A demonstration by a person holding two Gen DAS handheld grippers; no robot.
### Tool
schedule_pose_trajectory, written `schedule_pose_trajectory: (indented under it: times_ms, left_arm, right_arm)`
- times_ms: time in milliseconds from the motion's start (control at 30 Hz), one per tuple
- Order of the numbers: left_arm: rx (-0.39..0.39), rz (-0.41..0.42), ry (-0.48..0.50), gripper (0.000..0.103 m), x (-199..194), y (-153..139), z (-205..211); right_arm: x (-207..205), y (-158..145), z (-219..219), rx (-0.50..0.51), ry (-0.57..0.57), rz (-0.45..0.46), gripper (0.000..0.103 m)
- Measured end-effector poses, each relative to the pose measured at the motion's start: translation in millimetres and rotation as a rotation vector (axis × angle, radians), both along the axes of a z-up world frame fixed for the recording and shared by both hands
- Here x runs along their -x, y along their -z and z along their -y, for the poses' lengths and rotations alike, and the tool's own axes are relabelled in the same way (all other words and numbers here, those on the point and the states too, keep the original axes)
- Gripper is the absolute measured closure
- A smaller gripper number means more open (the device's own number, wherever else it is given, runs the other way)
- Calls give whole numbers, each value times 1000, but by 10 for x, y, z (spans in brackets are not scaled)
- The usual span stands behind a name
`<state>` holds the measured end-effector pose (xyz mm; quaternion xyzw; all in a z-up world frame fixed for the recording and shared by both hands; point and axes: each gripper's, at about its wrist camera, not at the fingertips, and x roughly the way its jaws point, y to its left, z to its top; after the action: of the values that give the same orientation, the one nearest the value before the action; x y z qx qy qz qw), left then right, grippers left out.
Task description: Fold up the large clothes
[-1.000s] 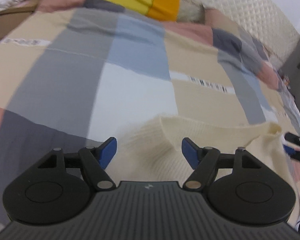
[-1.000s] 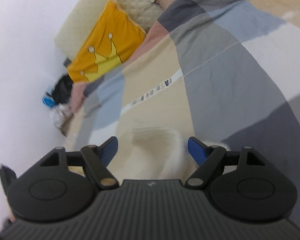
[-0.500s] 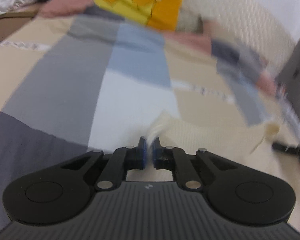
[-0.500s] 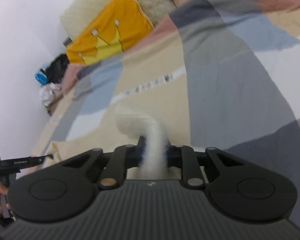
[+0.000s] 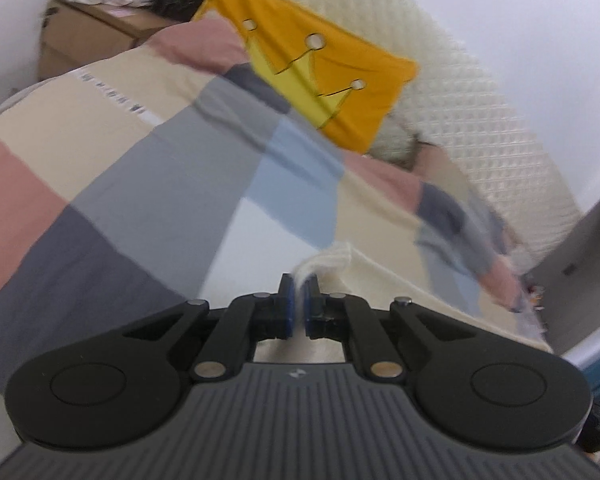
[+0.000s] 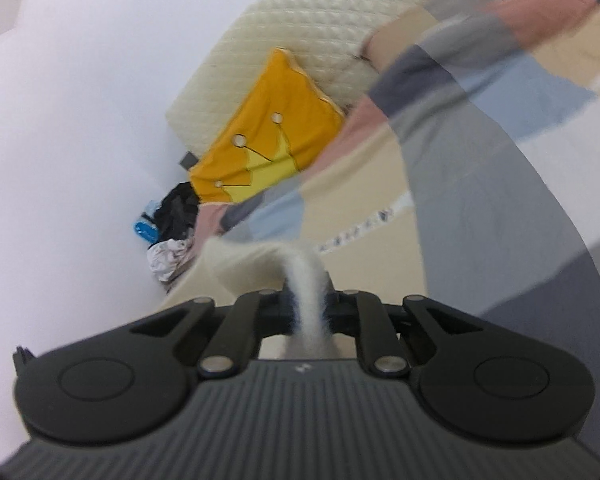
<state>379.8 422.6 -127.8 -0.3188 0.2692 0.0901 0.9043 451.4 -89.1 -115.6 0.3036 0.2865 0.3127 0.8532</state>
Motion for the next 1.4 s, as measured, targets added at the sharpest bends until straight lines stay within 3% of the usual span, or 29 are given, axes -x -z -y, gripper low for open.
schedule_pose_trajectory:
  times_ms: [300,400,600,700,767,833,900,1000,1200,1400]
  left_arm:
    - [-2,-216,-57,97,-418,688,-132]
    - [-25,-266,-53,97,-525,844,-151]
    - [79,-298,-23,95,-568,1005,-270]
    - [96,-287,-6,88,-528,922,-299]
    - [40,-290,7,68,-489,795,-214]
    - [-11,-290,34,56,-436,659,-99]
    - [-47,-277,55,55,-388,503,13]
    - [-112,-256,64,55,-297,269,171]
    - [-180,-227,84,55,9,-91,525]
    - [-235,-224,104,55,388,-244,922]
  right_arm:
    - [-284,633,-154,141,54,-198,90]
    - [-319,709,-179,161,51,-209,90]
    - [-364,787,-209,193,36,-222,90]
    - [-310,731,-202,206,24,-205,90]
    - [-254,642,-243,243,15,-170,88]
    - [-190,541,-278,270,7,-136,87]
    - [-114,441,-310,301,8,-104,79]
    - [13,321,-343,341,8,-62,49]
    - [310,58,-363,391,32,44,48]
    - [711,-137,-268,401,56,137,48]
